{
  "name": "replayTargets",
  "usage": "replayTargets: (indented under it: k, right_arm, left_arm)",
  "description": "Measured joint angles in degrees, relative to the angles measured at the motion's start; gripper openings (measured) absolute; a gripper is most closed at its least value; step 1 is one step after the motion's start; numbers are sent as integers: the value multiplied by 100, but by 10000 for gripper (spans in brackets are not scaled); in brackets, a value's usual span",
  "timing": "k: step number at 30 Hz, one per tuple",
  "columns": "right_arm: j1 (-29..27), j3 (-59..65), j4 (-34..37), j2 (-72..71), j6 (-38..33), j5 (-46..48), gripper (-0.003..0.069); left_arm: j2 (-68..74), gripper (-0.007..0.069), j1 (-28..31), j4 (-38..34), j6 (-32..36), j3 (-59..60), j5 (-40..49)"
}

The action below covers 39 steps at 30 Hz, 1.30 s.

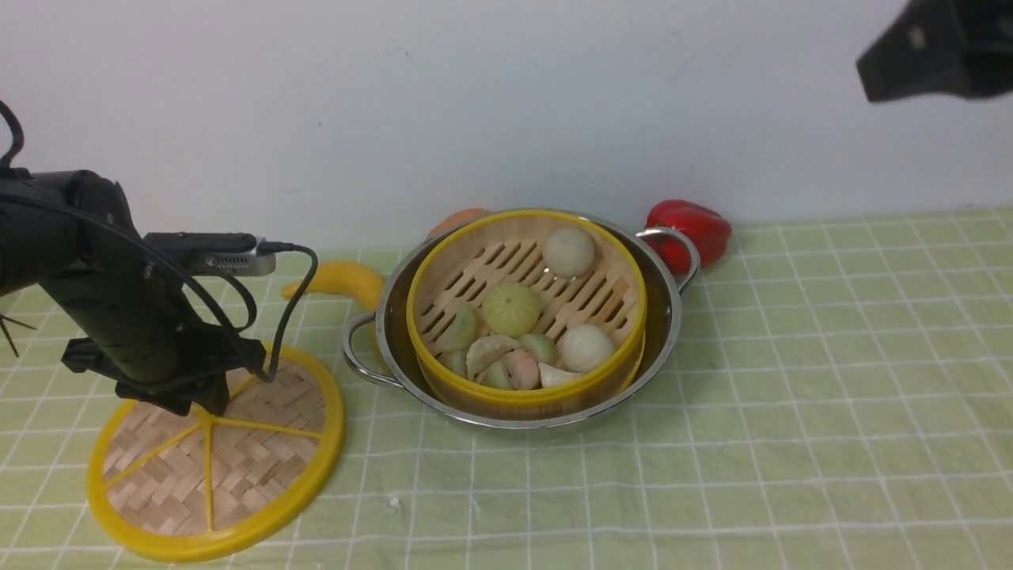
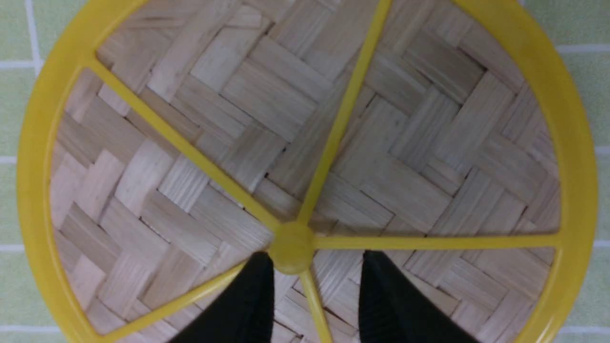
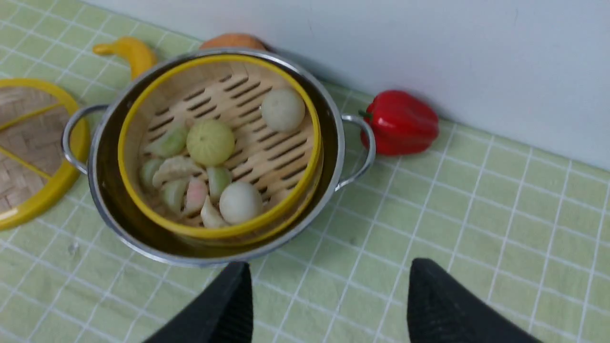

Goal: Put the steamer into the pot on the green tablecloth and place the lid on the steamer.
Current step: 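Place the bamboo steamer basket of food into the steel pot with the right gripper, then grasp the bamboo steamer lid lying on the table by its centre knob, then place the yellow bamboo steamer lid onto the steamer in the pot with the left gripper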

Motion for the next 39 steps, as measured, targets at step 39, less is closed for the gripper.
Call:
replayTargets:
  k: [39]
  right_arm:
    - [0, 1528, -602, -2308, 700, 24, 432]
  left_arm:
    - [162, 114, -2819, 605, 122, -3450, 1237]
